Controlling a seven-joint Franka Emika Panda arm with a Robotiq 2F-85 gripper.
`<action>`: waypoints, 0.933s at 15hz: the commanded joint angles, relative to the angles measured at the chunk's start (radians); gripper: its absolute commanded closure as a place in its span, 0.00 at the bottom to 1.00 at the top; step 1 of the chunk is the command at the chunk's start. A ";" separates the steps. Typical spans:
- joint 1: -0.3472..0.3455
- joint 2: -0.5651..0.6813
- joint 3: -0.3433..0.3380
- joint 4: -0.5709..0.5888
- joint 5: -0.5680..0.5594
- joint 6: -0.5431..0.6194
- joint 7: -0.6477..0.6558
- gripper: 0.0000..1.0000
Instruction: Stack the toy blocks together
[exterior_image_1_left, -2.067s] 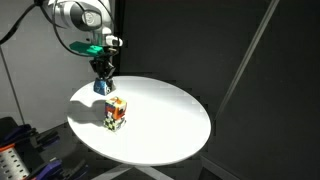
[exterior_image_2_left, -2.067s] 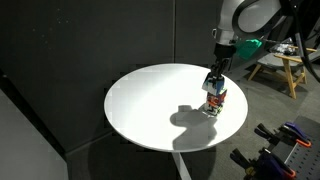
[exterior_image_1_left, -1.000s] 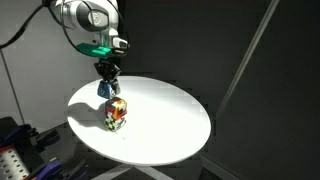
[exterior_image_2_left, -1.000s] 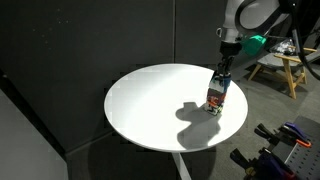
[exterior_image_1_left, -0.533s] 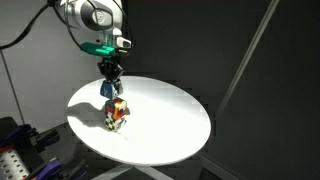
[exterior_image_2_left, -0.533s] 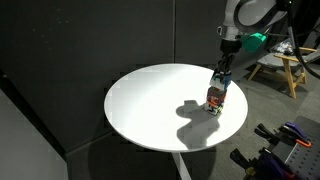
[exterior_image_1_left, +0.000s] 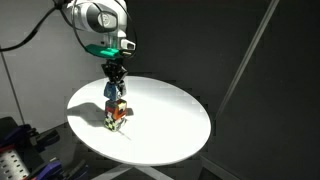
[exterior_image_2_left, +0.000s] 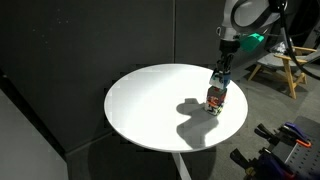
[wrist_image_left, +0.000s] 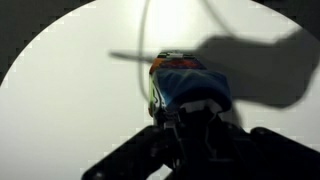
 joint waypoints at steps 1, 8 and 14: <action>-0.010 0.029 0.000 0.047 0.010 -0.034 -0.019 0.93; -0.012 0.057 0.001 0.057 0.004 -0.028 -0.023 0.93; -0.014 0.076 0.000 0.066 0.003 -0.028 -0.026 0.92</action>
